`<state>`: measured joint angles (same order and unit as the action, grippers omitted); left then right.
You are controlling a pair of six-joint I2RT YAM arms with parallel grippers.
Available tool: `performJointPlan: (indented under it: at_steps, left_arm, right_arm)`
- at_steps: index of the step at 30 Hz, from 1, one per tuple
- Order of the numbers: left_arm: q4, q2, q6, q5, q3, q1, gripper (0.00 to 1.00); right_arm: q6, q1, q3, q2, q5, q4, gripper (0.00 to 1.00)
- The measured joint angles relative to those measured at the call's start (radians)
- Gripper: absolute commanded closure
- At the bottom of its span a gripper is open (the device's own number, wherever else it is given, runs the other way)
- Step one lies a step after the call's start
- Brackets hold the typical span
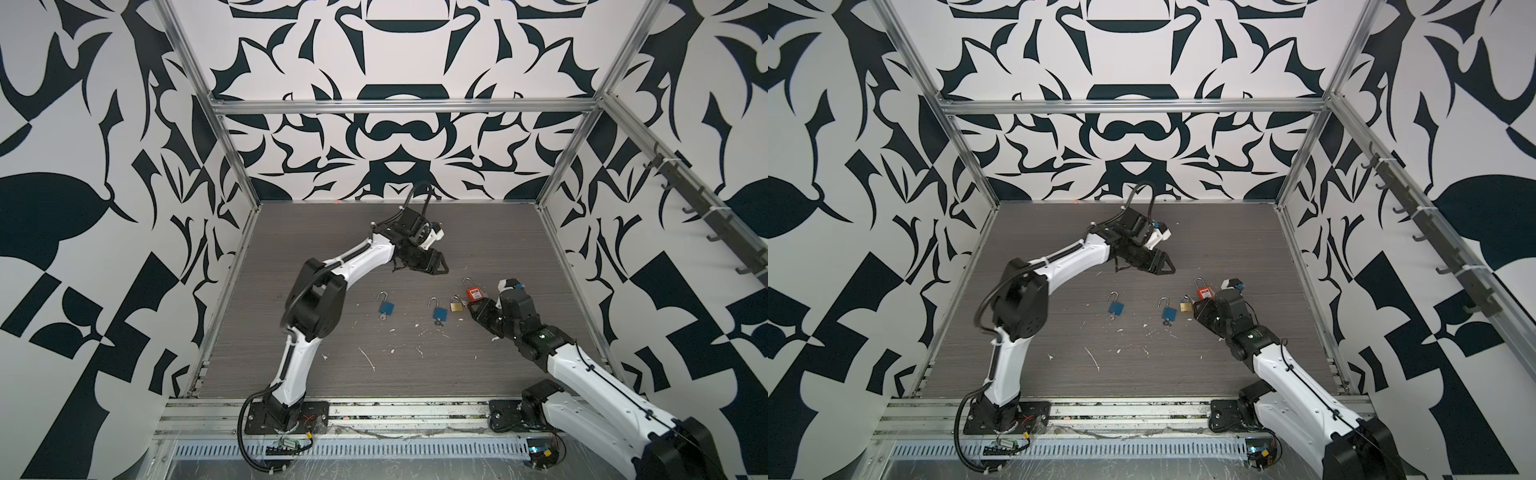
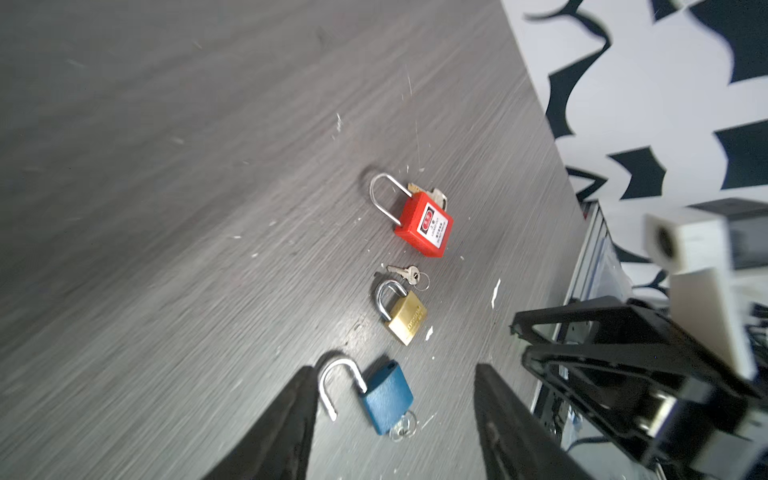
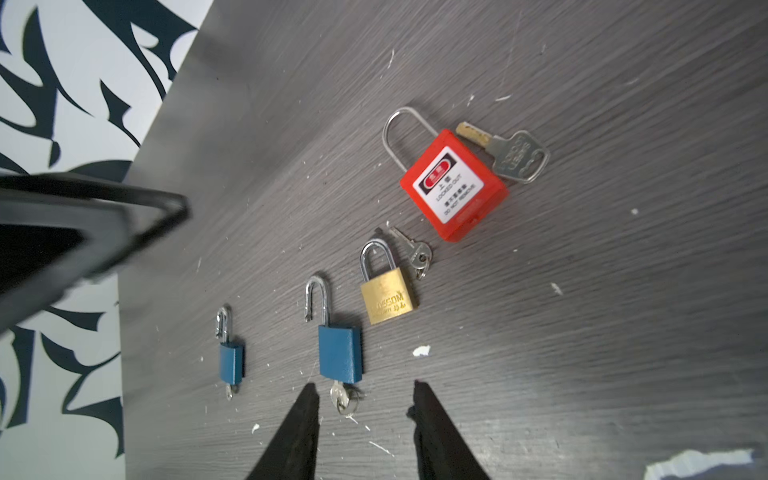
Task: Lock with the key
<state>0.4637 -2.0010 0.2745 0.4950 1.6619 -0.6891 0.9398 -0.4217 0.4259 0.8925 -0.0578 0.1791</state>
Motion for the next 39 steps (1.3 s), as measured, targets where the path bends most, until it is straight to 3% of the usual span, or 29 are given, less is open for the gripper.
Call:
performJointPlan:
  at_steps: [2,6,7,15,24,39]
  left_arm:
    - [-0.071,0.161,0.038,-0.038,-0.143,0.008,0.3]
    - [-0.198,0.419,0.115,-0.038,-0.386,0.013,0.04]
    - [-0.225,0.464,0.134,-0.024,-0.443,0.018,0.01]
    - [-0.312,0.742,0.239,0.026,-0.855,0.125,0.0]
    - [-0.43,0.921,0.304,0.063,-1.033,0.197,0.03]
    - [-0.56,0.94,0.367,0.13,-1.13,0.26,0.05]
  right_arm:
    - [-0.019,-0.058,0.035,0.04,0.03,0.022,0.59]
    - [-0.039,-0.191,0.106,0.138,0.137,0.058,0.57]
    - [-0.04,-0.219,0.119,0.16,0.171,0.064,0.56]
    - [-0.04,-0.309,0.233,0.354,0.346,0.124,0.45]
    - [-0.049,-0.325,0.409,0.587,0.357,0.13,0.42]
    - [0.004,-0.328,0.432,0.688,0.346,0.164,0.42]
